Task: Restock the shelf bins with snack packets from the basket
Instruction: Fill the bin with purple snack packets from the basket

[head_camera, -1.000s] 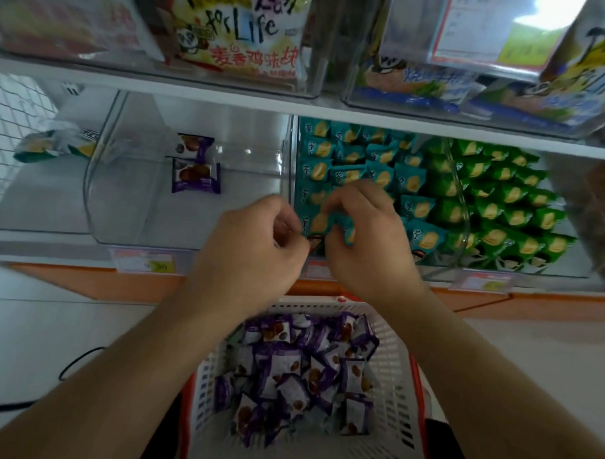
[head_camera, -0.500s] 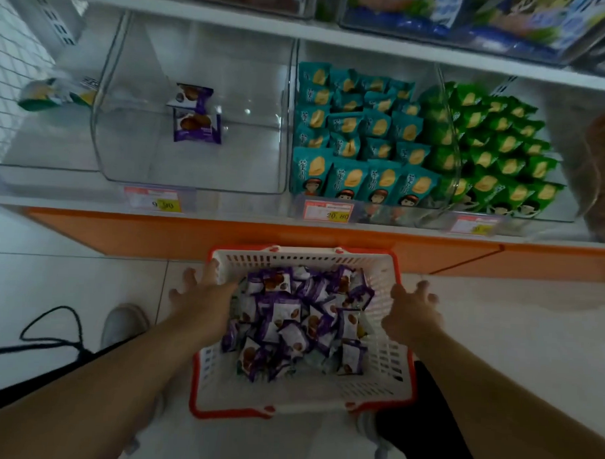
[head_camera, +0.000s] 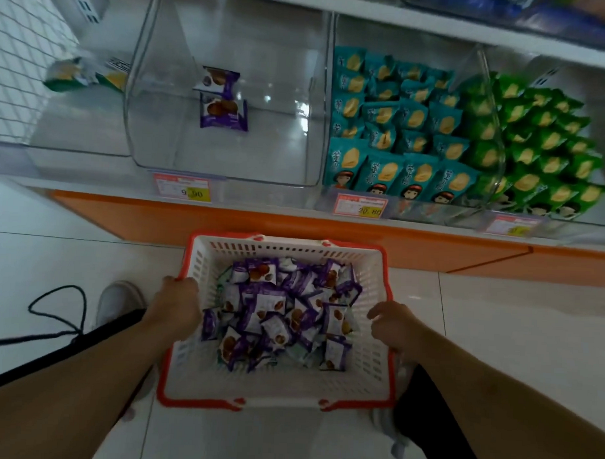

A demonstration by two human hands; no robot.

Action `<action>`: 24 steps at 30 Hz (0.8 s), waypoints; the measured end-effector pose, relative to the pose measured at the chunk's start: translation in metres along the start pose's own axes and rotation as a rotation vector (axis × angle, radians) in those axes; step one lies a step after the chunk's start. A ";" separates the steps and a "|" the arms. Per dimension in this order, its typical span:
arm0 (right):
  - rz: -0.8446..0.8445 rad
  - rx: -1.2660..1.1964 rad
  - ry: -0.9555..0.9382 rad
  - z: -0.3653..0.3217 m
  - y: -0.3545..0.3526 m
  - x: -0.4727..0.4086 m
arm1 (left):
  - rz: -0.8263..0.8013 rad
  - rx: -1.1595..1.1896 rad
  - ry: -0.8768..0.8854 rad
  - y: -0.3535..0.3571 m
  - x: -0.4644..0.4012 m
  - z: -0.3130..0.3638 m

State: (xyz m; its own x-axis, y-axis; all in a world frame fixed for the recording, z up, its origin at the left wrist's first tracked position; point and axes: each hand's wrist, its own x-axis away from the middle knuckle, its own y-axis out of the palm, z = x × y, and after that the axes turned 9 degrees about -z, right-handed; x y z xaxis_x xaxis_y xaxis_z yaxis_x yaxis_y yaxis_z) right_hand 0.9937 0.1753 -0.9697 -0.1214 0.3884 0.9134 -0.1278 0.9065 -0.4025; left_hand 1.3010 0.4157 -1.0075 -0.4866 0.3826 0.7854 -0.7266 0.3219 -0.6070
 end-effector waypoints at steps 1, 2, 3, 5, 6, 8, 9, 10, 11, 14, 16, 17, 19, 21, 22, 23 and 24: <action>-0.010 -0.004 -0.027 -0.014 0.004 0.004 | -0.001 0.055 -0.022 -0.010 -0.002 -0.012; -0.021 -0.001 -0.050 -0.025 0.008 0.005 | -0.009 0.124 -0.036 -0.018 -0.005 -0.023; -0.031 0.008 -0.064 -0.035 0.011 0.006 | -0.011 0.181 -0.047 -0.025 -0.007 -0.032; -0.050 0.019 -0.067 -0.055 0.021 0.005 | -0.011 0.269 -0.043 -0.037 -0.006 -0.052; -0.061 0.021 -0.068 -0.060 0.024 0.005 | -0.006 0.308 -0.029 -0.039 -0.007 -0.059; -0.080 0.045 -0.070 -0.071 0.031 0.005 | 0.019 0.391 0.003 -0.042 -0.006 -0.073; -0.083 0.040 -0.067 -0.076 0.034 0.003 | 0.028 0.433 0.011 -0.046 -0.005 -0.078; -0.087 0.016 -0.062 -0.078 0.036 0.000 | 0.032 0.466 0.022 -0.047 -0.006 -0.084; -0.095 -0.011 -0.051 -0.080 0.038 -0.002 | 0.023 0.497 0.028 -0.050 -0.007 -0.090; -0.088 -0.110 0.003 -0.084 0.042 0.000 | -0.028 0.510 0.038 -0.059 -0.004 -0.098; -0.080 -0.112 0.007 -0.089 0.041 0.013 | -0.063 0.452 0.018 -0.067 0.008 -0.094; -0.057 -0.065 -0.001 -0.094 0.039 0.022 | -0.065 0.371 0.016 -0.072 0.017 -0.089; 0.010 0.078 -0.006 -0.105 0.038 0.043 | -0.022 0.211 0.092 -0.081 0.038 -0.073; 0.113 0.186 -0.026 -0.117 0.040 0.066 | 0.004 0.170 0.254 -0.085 0.055 -0.053; 0.156 0.195 -0.063 -0.123 0.043 0.075 | -0.003 0.191 0.325 -0.085 0.062 -0.043; 0.178 0.177 -0.100 -0.128 0.046 0.079 | -0.017 0.223 0.373 -0.083 0.067 -0.034; 0.179 0.152 -0.139 -0.132 0.049 0.084 | -0.029 0.259 0.403 -0.080 0.070 -0.027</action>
State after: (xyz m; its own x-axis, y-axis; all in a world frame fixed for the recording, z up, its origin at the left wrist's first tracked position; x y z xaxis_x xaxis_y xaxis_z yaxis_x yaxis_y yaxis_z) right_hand 1.1071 0.2740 -0.9052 -0.2884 0.5046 0.8138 -0.2367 0.7859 -0.5712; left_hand 1.3381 0.4406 -0.9073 -0.2750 0.6985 0.6607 -0.8589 0.1303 -0.4953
